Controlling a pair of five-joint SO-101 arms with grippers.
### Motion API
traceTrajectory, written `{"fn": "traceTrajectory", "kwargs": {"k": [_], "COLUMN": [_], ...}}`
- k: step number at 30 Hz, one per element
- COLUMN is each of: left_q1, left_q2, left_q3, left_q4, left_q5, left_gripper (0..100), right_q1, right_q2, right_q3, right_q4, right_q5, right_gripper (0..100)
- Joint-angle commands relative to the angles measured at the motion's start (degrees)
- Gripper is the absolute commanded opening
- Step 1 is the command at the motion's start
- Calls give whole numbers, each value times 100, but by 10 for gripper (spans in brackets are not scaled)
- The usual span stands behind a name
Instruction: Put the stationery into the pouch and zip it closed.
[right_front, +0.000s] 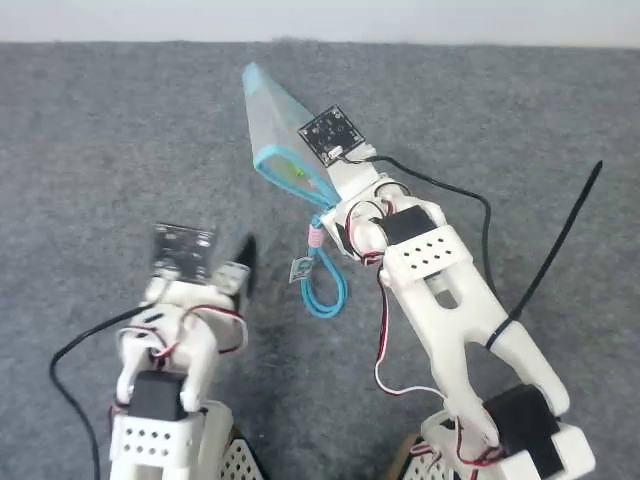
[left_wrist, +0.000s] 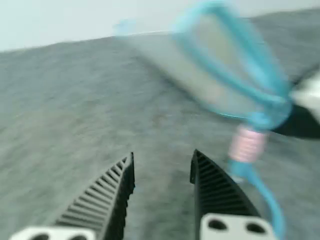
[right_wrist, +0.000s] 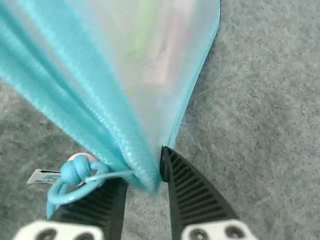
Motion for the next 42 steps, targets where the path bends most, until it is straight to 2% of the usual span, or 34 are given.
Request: {"fn": "traceTrajectory", "kwargs": {"k": [1, 5, 11, 17, 25, 30, 34, 42], "left_q1": [870, 1222, 1319, 1310, 1310, 1310, 1310, 1222], "left_q2": [-62, -53, -44, -44, -44, -44, -44, -97], "left_q3": [-207, -22, 347, 541, 787, 796, 1015, 1332], "left_q4": [44, 35, -352, -615, -967, -993, -1345, -1925], "left_q5": [-167, -185, -475, -527, -536, -536, -536, -536], "left_gripper": [215, 280, 279, 279, 249, 248, 243, 11], "right_q1": [110, 4, -277, -321, -857, -884, -875, -840], "right_q2": [-92, -119, -295, -1349, -2369, -2624, -2633, -2624], "right_q3": [-316, -237, -158, 466, 1345, 1468, 1468, 1846], "right_q4": [40, 180, 444, 435, 497, 699, 787, 418], "right_q5": [-123, -114, -114, -123, 123, 167, 167, 246], "right_gripper": [6, 6, 6, 6, 6, 6, 6, 6]}}
